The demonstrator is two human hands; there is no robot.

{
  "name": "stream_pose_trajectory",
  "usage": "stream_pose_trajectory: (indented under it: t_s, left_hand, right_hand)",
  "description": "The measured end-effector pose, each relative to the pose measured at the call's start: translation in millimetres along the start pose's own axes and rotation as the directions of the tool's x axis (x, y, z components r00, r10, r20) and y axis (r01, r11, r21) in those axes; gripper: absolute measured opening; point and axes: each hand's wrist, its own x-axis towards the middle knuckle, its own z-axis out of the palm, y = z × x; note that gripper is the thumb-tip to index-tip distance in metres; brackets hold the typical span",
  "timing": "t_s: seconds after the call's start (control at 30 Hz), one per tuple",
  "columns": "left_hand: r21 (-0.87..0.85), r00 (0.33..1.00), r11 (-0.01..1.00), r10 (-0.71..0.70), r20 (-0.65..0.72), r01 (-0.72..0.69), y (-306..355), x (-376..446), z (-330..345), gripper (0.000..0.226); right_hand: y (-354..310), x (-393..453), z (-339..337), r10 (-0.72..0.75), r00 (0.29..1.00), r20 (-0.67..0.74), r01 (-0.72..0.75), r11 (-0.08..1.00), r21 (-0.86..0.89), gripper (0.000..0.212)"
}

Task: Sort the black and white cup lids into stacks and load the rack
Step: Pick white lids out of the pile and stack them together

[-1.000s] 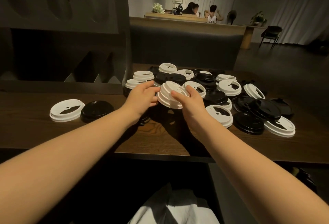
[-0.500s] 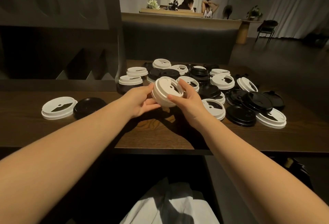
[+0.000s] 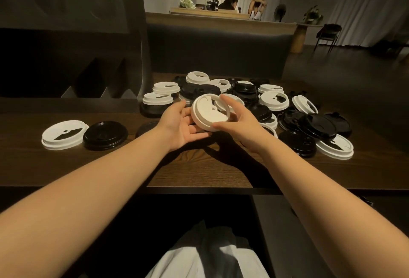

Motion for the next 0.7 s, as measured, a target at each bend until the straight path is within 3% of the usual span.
stream_pose_trajectory:
  t_s: [0.17, 0.23, 0.33, 0.43, 0.53, 0.63, 0.7]
  left_hand:
    - [0.065, 0.999, 0.997, 0.037, -0.035, -0.035, -9, 5, 1, 0.045]
    - [0.026, 0.998, 0.998, 0.064, -0.027, -0.063, -13, 6, 2, 0.041]
    - [-0.02, 0.994, 0.995, 0.102, -0.025, -0.102, -21, 9, 6, 0.042]
    - [-0.043, 0.99, 0.989, 0.139, -0.034, -0.141, -31, 13, 8, 0.038]
    - [-0.06, 0.981, 0.98, 0.185, -0.057, -0.188, -35, 15, 11, 0.025]
    - [0.081, 0.966, 0.967, 0.249, -0.067, -0.243, -37, 15, 12, 0.012]
    - [0.162, 0.957, 0.949, 0.283, -0.065, -0.27, -39, 17, 12, 0.016]
  right_hand:
    - [7, 0, 2, 0.008, 0.999, 0.05, -0.007, 1.0, -0.022, 0.079]
    - [11, 0, 6, 0.075, 0.996, -0.049, -0.065, 0.981, 0.18, 0.078]
    - [15, -2, 16, 0.248, 0.957, -0.152, -0.133, 0.836, 0.532, 0.057]
    - [23, -2, 23, 0.247, 0.948, -0.201, -0.108, 0.844, 0.525, 0.033]
    - [23, -2, 22, 0.216, 0.939, -0.267, -0.077, 0.89, 0.449, 0.035]
    - [20, -5, 22, 0.168, 0.937, -0.305, -0.065, 0.945, 0.32, 0.036]
    - [22, -6, 24, 0.139, 0.942, -0.304, -0.057, 0.963, 0.263, 0.038]
